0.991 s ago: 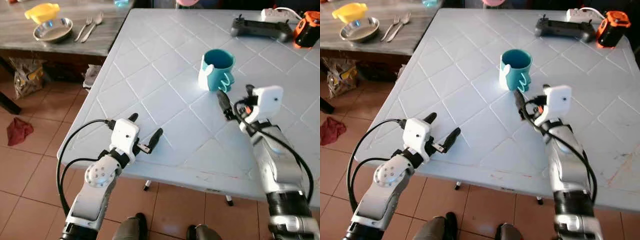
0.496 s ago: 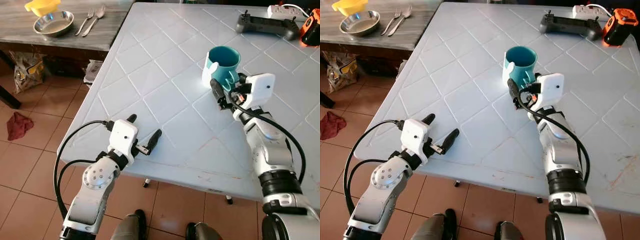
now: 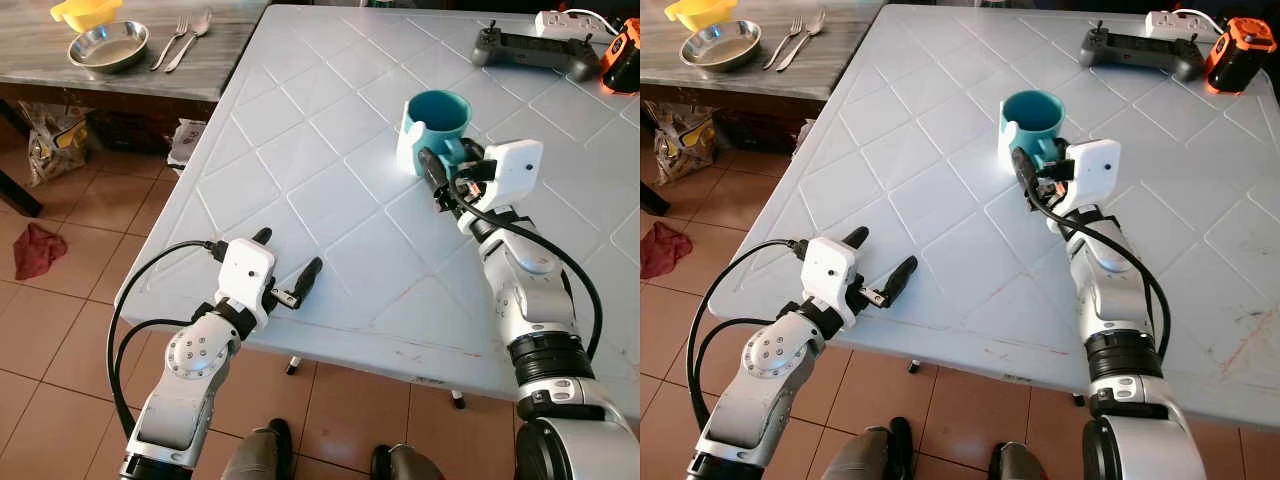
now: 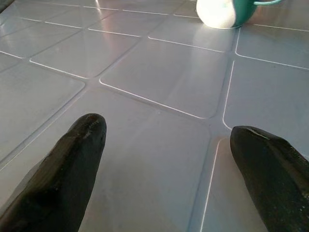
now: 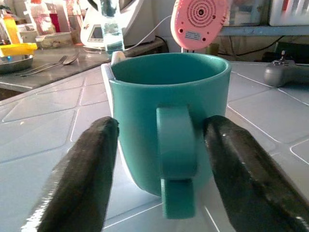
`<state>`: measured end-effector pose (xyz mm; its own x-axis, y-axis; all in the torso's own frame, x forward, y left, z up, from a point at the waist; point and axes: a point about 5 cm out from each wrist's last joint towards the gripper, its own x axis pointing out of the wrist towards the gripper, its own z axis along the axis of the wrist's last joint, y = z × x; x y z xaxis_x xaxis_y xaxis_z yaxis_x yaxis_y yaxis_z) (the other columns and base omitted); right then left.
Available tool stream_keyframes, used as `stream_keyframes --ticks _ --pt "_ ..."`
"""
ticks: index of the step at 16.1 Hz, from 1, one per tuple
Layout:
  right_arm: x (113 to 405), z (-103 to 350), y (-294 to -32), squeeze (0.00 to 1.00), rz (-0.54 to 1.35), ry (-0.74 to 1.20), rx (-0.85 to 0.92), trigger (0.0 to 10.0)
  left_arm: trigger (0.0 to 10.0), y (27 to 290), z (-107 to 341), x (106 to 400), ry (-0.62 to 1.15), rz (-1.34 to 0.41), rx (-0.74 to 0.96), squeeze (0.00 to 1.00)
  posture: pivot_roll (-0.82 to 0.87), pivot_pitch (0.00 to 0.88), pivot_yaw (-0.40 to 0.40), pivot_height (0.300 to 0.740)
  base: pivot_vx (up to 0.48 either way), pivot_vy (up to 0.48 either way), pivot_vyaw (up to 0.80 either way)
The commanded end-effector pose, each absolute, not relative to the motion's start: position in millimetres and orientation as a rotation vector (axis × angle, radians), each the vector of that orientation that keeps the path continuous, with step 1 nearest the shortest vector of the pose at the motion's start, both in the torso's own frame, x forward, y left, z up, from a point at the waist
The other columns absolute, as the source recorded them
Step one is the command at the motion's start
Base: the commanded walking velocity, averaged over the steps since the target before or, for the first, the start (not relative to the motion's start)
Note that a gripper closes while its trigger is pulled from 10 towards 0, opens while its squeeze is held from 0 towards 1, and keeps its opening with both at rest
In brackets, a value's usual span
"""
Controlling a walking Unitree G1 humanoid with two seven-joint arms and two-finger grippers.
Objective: Setting the table
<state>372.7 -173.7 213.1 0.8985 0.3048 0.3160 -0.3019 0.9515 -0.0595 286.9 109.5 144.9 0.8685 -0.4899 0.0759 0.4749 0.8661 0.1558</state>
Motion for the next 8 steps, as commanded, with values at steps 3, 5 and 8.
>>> stream_keyframes --ticks 3,5,8 --pt "371.4 210.6 -171.5 0.0 0.33 -0.329 -0.005 0.0 10.0 109.3 143.3 284.0 -0.103 -0.512 0.146 0.0 0.14 0.274 0.035 0.714 0.0 0.0 0.0" --pt "371.2 210.8 -171.7 0.0 0.328 -0.331 -0.003 0.0 10.0 109.1 143.3 284.3 -0.102 -0.514 0.149 0.0 0.14 0.274 0.038 0.714 0.0 0.0 0.0" --pt "371.0 210.4 -172.0 0.0 0.318 -0.332 -0.002 0.0 10.0 109.0 143.3 283.9 -0.103 -0.517 0.152 0.0 0.14 0.275 0.04 0.714 0.0 0.0 0.0"
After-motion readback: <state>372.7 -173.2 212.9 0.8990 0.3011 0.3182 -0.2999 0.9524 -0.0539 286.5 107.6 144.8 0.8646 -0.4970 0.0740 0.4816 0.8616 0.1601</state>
